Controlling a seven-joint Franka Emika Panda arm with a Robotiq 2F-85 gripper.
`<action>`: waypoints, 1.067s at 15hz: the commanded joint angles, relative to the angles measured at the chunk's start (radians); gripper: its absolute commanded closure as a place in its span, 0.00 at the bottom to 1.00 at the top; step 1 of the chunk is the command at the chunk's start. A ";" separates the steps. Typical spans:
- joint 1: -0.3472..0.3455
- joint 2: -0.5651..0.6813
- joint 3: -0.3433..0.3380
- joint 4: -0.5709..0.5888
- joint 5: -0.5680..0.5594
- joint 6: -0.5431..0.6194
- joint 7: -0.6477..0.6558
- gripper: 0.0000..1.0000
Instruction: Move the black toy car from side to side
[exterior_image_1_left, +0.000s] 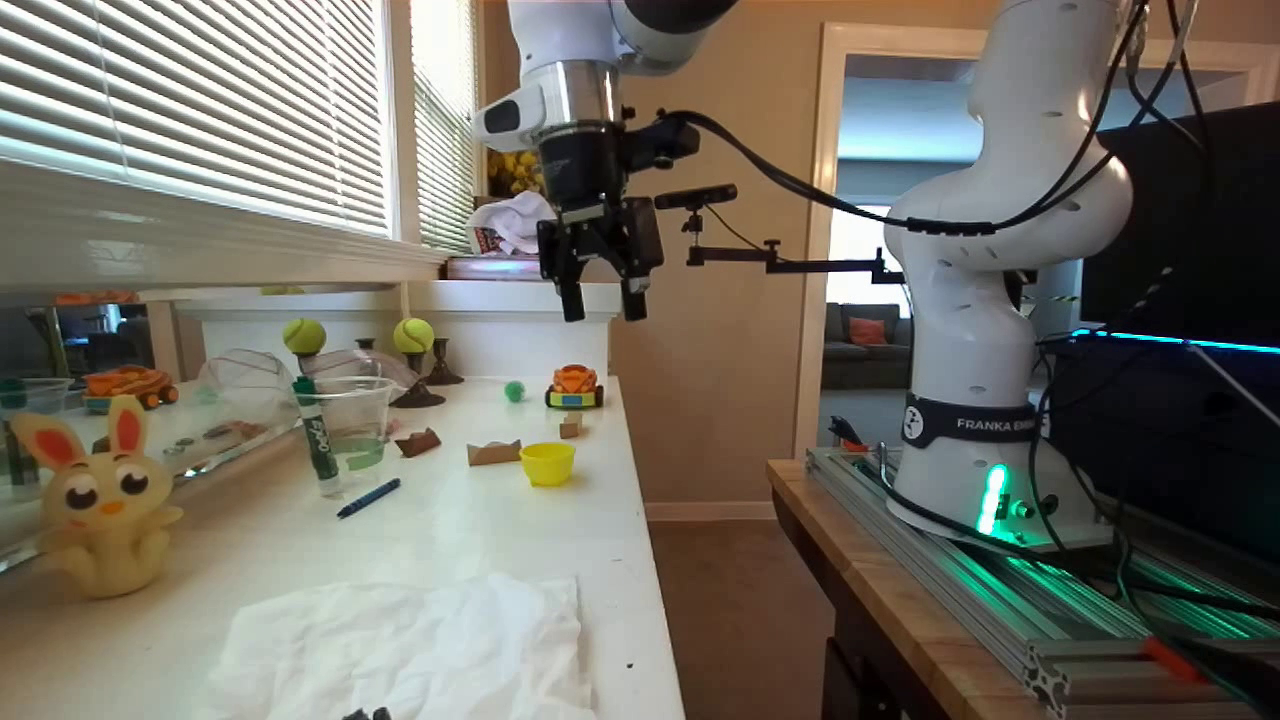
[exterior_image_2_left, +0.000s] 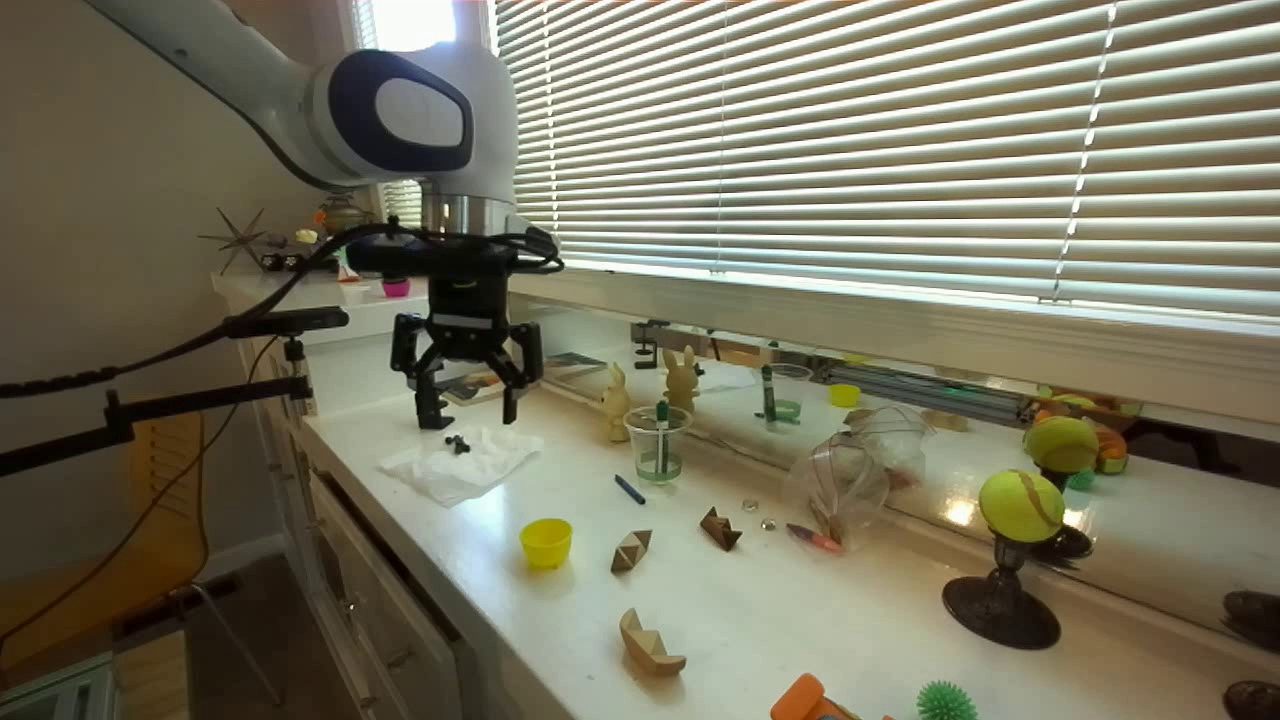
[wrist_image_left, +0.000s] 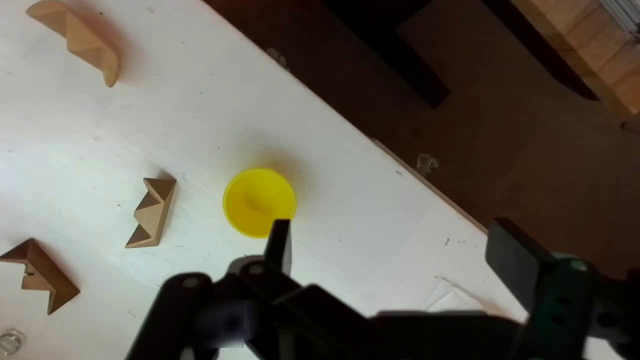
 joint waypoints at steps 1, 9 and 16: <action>0.002 0.009 -0.003 0.027 0.073 -0.003 0.150 0.00; -0.020 -0.005 0.008 0.040 0.105 0.044 0.450 0.00; -0.037 -0.001 0.025 0.049 0.041 0.016 0.566 0.00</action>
